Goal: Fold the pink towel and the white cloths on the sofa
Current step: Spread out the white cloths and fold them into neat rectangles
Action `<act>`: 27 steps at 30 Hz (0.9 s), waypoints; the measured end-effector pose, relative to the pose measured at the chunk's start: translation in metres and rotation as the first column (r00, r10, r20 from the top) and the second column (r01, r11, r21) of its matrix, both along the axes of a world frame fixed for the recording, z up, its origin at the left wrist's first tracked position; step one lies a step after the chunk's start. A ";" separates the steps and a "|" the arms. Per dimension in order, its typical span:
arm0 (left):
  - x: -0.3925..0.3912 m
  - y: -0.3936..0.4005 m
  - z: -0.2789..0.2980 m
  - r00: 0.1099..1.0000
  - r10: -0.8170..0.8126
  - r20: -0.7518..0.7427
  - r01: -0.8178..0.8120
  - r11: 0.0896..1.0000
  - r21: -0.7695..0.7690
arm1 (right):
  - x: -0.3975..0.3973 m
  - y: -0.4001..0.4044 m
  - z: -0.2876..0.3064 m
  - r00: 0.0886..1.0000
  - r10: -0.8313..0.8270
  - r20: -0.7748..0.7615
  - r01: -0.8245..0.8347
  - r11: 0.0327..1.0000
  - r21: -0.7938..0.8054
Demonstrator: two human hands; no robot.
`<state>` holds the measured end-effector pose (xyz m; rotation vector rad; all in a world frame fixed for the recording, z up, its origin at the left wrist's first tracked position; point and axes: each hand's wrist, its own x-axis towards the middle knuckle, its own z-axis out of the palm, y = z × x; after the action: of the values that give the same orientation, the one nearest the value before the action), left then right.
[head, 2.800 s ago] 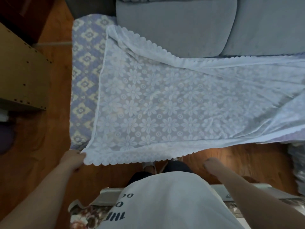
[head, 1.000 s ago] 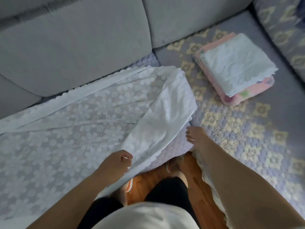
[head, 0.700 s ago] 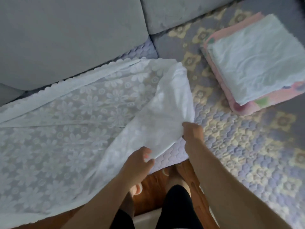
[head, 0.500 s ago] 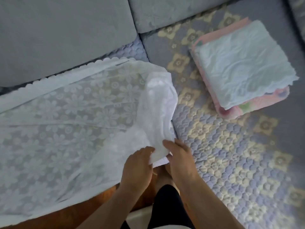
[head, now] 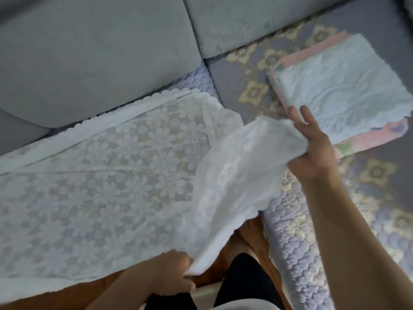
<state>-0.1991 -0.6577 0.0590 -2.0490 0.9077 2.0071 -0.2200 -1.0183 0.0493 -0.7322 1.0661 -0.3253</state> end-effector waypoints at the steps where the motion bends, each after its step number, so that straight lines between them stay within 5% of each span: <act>1: 0.002 -0.012 -0.005 0.996 -0.031 -0.081 0.032 1.000 0.001 | -0.019 -0.010 0.001 1.000 -0.019 0.012 0.019 1.000 0.004; 2: 0.004 -0.026 -0.008 0.990 0.009 -0.139 -0.007 1.000 0.015 | -0.040 -0.018 0.001 1.000 -0.009 -0.016 0.010 0.998 0.056; 4: 0.016 -0.064 -0.027 0.965 0.212 -0.155 -0.219 0.975 -0.032 | -0.111 -0.029 -0.005 0.963 -0.063 -0.264 0.020 0.987 -0.162; 6: 0.034 -0.103 -0.054 0.910 0.409 0.075 -0.386 0.898 -0.213 | -0.186 -0.036 -0.020 0.713 -0.389 -0.583 0.187 0.907 -0.377; 8: 0.058 -0.147 -0.070 0.837 0.431 0.336 -0.278 0.865 -0.417 | -0.246 -0.046 -0.040 0.406 -0.543 -0.735 0.165 0.835 -0.525; 10: 0.082 -0.194 -0.086 0.782 0.380 0.495 -0.083 0.849 -0.522 | -0.286 -0.049 -0.072 0.327 -0.394 -0.859 -0.046 0.901 -0.431; 13: 0.109 -0.258 -0.120 0.760 0.187 0.623 0.251 0.799 -0.546 | -0.305 -0.035 -0.116 0.294 0.069 -0.953 -0.401 0.914 -0.057; 17: 0.110 -0.322 -0.160 0.718 -0.259 0.647 0.617 0.666 -0.418 | -0.308 -0.022 -0.146 0.194 0.271 -0.943 -0.563 0.818 0.119; 19: 0.096 -0.333 -0.168 0.576 -0.545 0.610 0.804 0.513 -0.301 | -0.318 -0.018 -0.155 0.068 0.369 -0.927 -0.676 0.700 0.229; 21: 0.082 -0.327 -0.166 0.335 -0.699 0.632 0.941 0.285 -0.183 | -0.323 -0.014 -0.158 -0.039 0.416 -0.909 -0.765 0.573 0.295; 23: 0.080 -0.311 -0.158 0.166 -0.798 0.579 0.984 0.170 -0.048 | -0.322 -0.011 -0.154 -0.014 0.382 -0.924 -0.752 0.605 0.261; 24: 0.086 -0.302 -0.153 0.164 -0.830 0.533 0.980 0.200 0.009 | -0.317 -0.008 -0.148 0.046 0.337 -0.940 -0.720 0.664 0.203; 25: 0.095 -0.294 -0.148 0.189 -0.832 0.521 0.963 0.262 0.069 | -0.312 -0.006 -0.141 0.125 0.270 -0.955 -0.675 0.728 0.118; 27: 0.119 -0.278 -0.132 0.386 -0.566 0.728 0.825 0.565 0.002 | -0.298 0.000 -0.127 0.253 0.098 -0.962 -0.577 0.814 -0.069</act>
<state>-0.0796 -0.9361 -0.0727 -1.7584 1.6684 0.5726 -0.5178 -1.0184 -0.0775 -1.6612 1.9253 0.3972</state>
